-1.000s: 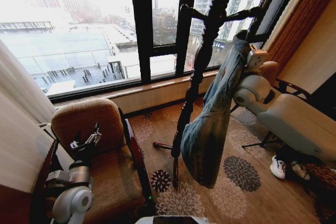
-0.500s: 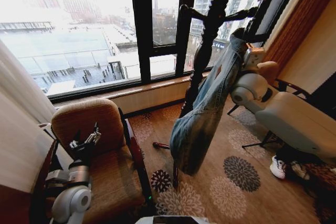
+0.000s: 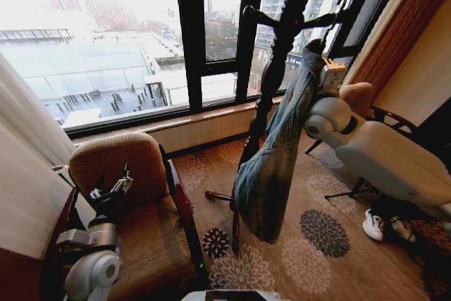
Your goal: Pick up the clothes from the bed and hang them on the clothes hanger.
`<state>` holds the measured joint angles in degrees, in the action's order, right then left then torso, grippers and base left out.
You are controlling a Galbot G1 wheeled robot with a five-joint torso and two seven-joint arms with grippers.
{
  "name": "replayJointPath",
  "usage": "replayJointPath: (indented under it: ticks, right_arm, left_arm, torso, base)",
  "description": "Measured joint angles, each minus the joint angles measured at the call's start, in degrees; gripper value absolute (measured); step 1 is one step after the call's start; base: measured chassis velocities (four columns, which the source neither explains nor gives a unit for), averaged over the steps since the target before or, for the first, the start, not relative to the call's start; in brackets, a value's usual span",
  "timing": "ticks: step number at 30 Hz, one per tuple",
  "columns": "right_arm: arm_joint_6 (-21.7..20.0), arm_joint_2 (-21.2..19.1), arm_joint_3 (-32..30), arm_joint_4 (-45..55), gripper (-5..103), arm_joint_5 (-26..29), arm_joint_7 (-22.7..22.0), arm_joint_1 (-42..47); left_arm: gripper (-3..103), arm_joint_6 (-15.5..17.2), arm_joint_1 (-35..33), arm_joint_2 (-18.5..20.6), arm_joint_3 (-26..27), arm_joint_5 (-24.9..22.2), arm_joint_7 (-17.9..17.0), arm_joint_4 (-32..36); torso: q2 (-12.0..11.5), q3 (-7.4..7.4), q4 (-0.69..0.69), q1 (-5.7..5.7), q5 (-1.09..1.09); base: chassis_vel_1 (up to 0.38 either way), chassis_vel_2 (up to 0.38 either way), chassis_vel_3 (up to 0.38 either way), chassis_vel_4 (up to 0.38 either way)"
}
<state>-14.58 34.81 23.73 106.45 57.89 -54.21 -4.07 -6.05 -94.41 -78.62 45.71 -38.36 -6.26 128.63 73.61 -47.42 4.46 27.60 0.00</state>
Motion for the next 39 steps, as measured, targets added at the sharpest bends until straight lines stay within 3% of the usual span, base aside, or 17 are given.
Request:
replayJointPath:
  ticks: [39]
  right_arm:
    - [0.0,-1.2,-6.8,0.4,20,-0.8,-0.2,8.9]
  left_arm:
    - [100,-0.1,0.4,-1.1,-1.6,1.6,0.1,-0.7]
  torso:
    - [0.0,0.01,0.0,-0.01,0.0]
  base:
    - [0.0,0.0,0.0,0.0]
